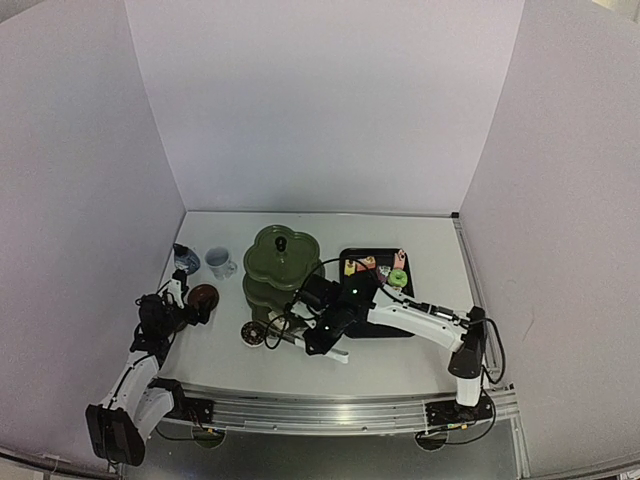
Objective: Serve the afternoon tea
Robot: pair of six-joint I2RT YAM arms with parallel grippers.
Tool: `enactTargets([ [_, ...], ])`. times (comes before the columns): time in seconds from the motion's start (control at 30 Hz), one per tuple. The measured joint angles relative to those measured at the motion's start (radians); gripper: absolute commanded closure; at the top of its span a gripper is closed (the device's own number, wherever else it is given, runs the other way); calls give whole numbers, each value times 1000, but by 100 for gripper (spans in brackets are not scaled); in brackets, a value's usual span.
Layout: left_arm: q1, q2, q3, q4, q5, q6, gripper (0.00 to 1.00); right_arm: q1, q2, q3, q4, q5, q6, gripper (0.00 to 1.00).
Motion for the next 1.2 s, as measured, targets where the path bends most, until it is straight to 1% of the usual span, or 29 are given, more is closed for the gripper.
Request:
enactTargets([
  [0.17,4,-17,0,7,-23,-6,0,10,107,71,50,55,-15,100],
  [0.37,4,-16,0,18,-40,-9,0,32,158,73,146,107,25,100],
  [0.7,4,19,0,25,-84,-40,0,64,221,29,342,187,195,100],
  [0.93,4,22,0,26,-116,-43,0,64,280,28,411,235,302,100],
  [1.2,4,16,0,26,-104,-43,0,65,286,9,474,283,388,100],
])
